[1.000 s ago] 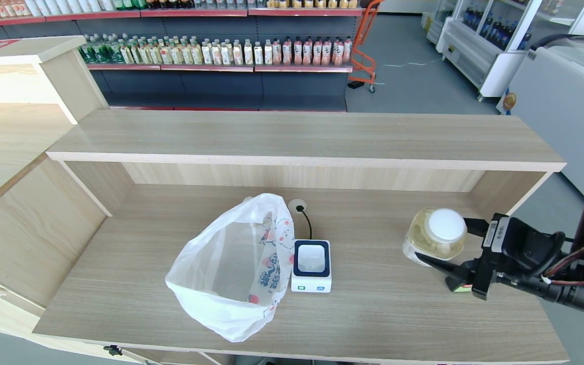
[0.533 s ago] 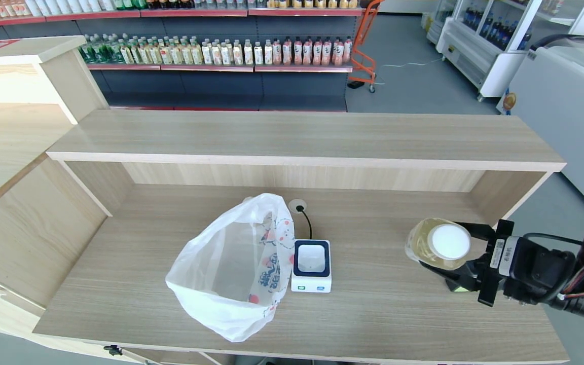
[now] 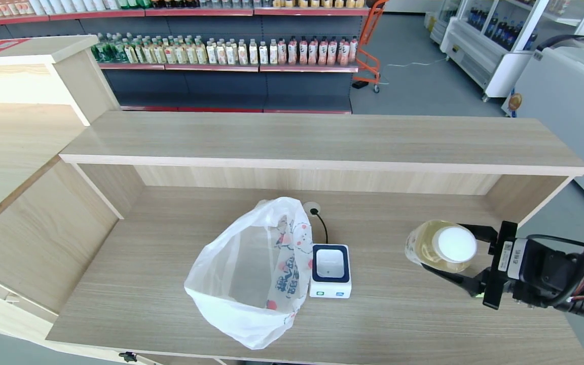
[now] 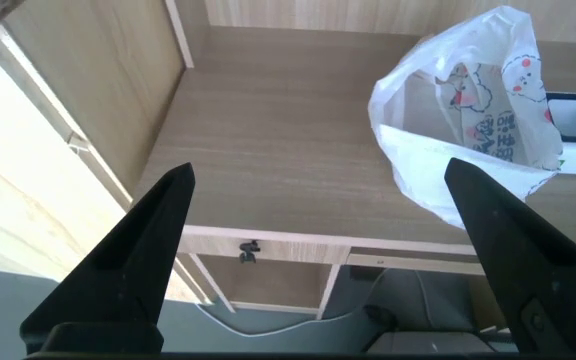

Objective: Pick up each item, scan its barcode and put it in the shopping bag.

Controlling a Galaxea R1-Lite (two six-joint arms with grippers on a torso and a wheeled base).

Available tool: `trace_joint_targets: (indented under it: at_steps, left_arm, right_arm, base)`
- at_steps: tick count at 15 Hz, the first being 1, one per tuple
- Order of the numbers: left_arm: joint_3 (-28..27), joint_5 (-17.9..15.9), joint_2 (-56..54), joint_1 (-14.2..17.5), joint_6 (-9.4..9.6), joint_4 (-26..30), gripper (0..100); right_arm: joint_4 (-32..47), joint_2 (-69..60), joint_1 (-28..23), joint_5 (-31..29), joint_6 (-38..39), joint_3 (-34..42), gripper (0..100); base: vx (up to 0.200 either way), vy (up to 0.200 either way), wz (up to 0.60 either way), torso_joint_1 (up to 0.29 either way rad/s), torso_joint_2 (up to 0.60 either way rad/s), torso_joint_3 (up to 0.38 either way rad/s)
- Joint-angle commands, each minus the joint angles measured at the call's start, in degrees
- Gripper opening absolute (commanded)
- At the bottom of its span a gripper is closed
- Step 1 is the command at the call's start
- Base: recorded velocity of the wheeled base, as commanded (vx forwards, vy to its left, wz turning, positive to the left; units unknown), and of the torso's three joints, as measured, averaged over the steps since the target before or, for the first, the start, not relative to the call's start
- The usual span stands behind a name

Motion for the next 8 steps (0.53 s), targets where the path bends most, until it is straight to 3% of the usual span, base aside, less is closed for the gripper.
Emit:
trace_joint_targets:
  at_steps: [1, 4, 8]
  left_arm:
    - [0.0, 0.02, -0.02, 0.01, 0.0, 0.0, 100]
    - [0.0, 0.02, -0.02, 0.01, 0.0, 0.0, 100]
    - [0.0, 0.02, -0.02, 0.01, -0.09, 0.0, 100]
  right_arm:
    - [0.06, 1.8, -0.96, 1.17, -0.02, -0.64, 0]
    - [-0.02, 7.16, -3.69, 3.36, -0.29, -4.51, 0]
    - [-0.11, 15.16, -5.62, 5.21, -0.46, -11.45, 0]
  base:
    - [0.0, 0.2, 0.0, -0.012, 0.0, 0.002]
    - [0.0, 0.2, 0.0, 0.002, 0.0, 0.002]
    - [0.0, 0.0, 0.0, 0.0, 0.0, 0.0]
